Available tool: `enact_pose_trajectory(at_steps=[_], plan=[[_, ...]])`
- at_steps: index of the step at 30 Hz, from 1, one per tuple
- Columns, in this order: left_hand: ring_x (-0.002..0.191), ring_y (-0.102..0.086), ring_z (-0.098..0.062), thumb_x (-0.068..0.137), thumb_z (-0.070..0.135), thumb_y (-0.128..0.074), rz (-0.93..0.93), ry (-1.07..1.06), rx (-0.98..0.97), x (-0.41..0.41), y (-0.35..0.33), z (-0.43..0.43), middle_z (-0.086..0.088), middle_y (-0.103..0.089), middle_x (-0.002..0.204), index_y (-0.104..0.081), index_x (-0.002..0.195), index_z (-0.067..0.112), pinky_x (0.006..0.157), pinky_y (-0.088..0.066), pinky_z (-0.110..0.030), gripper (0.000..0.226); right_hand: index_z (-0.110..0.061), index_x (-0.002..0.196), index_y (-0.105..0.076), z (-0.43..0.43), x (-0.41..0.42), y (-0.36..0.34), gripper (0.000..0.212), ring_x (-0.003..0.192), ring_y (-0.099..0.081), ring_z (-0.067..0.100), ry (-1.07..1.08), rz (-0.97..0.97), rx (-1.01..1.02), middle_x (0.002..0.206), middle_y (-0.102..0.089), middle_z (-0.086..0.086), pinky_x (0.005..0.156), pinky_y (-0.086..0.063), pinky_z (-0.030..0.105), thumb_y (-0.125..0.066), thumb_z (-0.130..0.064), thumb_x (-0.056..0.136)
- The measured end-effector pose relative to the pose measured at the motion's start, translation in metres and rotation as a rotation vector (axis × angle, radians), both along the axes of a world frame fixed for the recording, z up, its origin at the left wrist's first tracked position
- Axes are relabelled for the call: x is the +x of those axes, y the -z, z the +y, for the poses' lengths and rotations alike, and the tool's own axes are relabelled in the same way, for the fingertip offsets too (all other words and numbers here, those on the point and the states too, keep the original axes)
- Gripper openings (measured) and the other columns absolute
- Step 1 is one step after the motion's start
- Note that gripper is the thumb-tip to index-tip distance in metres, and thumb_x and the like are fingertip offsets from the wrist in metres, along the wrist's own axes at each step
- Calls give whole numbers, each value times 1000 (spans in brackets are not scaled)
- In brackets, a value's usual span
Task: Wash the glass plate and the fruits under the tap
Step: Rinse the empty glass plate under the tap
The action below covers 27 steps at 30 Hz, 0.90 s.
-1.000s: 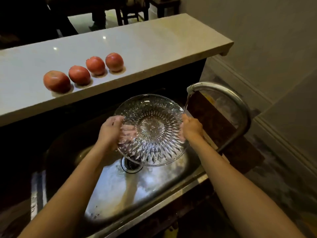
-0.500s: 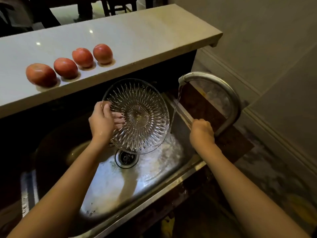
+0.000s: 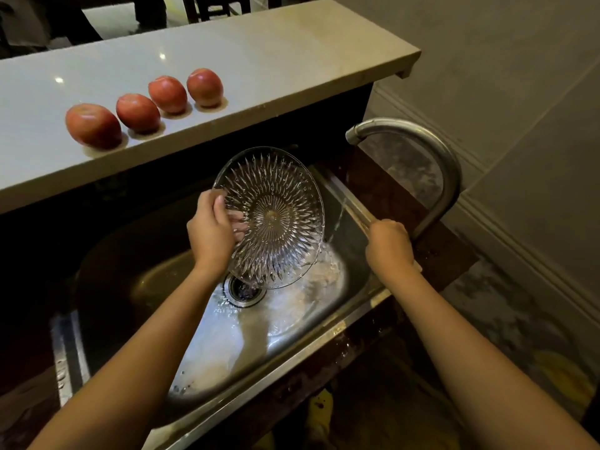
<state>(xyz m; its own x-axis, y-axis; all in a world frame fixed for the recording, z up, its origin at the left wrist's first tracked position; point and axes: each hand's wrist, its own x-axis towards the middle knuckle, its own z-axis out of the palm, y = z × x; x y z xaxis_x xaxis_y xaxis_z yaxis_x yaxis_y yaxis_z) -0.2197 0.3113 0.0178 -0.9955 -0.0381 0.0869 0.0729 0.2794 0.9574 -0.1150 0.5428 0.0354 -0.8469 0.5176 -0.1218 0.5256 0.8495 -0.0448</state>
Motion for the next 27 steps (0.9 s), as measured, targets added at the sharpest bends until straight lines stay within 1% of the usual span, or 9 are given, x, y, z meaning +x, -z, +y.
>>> enact_pose_trajectory(at_steps=[4, 9, 12, 14, 17, 20, 22, 25, 27], plan=[[61, -69, -19, 100, 24, -34, 95, 2, -83, 9, 0, -9, 1, -65, 73, -52, 113, 22, 56, -58, -34, 22, 1, 112, -59, -2, -1, -5, 24, 109, -53, 34, 10, -61, 13, 113, -61, 19, 84, -49, 39, -51, -2, 89], [64, -69, -13, 99, 25, -38, 195, 47, -93, 19, -5, -38, 4, -66, 74, -53, 113, 23, 62, -59, -37, 21, -13, 108, -61, -39, -9, 2, 21, 114, -51, 29, -203, -86, 206, 111, -66, 9, 96, -36, 42, -50, -20, 92], [66, -70, -8, 99, 22, -41, 285, 78, -125, 25, -6, -70, 2, -68, 79, -53, 116, 18, 64, -60, -38, 22, -9, 127, -48, -66, -24, 10, 40, 118, -48, 34, -230, 1, -136, 123, -58, 18, 94, -39, 44, -48, -31, 95], [69, -71, -15, 98, 22, -42, 314, 76, -118, 30, -9, -93, -4, -69, 82, -54, 117, 16, 66, -60, -44, 23, -8, 138, -33, -83, -36, 14, 51, 120, -46, 38, -161, 4, -403, 129, -51, 22, 95, -41, 47, -45, -33, 96], [74, -72, -18, 97, 29, -41, 354, 64, -124, 40, -17, -129, -2, -70, 84, -53, 118, 23, 70, -59, -46, 25, -6, 141, -30, -108, -56, 22, 50, 124, -46, 39, -152, 34, -661, 135, -48, 24, 101, -40, 46, -42, -29, 98], [76, -72, -10, 97, 32, -40, 405, 2, -107, 53, -23, -166, 6, -70, 85, -52, 118, 30, 68, -60, -31, 24, 0, 120, -51, -141, -73, 27, 33, 114, -54, 32, -259, 132, -874, 120, -59, 20, 99, -42, 44, -42, -22, 98], [75, -72, -18, 98, 30, -39, 314, -84, -14, 63, -25, -188, -4, -71, 87, -54, 111, 32, 66, -59, -31, 21, -4, 105, -55, -168, -82, 27, 23, 91, -61, 24, -308, 175, -963, 96, -66, 11, 80, -49, 35, -41, -21, 98], [65, -71, -25, 100, 23, -34, 89, -299, 170, 82, -24, -219, -15, -69, 85, -52, 100, 32, 55, -58, -33, 20, -16, 85, -51, -210, -91, 31, 18, 58, -59, 12, -423, 187, -1066, 69, -60, 2, 52, -49, 21, -40, -19, 98], [56, -68, -15, 100, 21, -34, -18, -479, 123, 98, -17, -242, -13, -65, 83, -50, 100, 23, 45, -53, -23, 16, -19, 79, -50, -239, -94, 38, 22, 57, -57, 8, -512, 157, -1052, 69, -57, 1, 57, -50, 25, -39, -19, 98]])
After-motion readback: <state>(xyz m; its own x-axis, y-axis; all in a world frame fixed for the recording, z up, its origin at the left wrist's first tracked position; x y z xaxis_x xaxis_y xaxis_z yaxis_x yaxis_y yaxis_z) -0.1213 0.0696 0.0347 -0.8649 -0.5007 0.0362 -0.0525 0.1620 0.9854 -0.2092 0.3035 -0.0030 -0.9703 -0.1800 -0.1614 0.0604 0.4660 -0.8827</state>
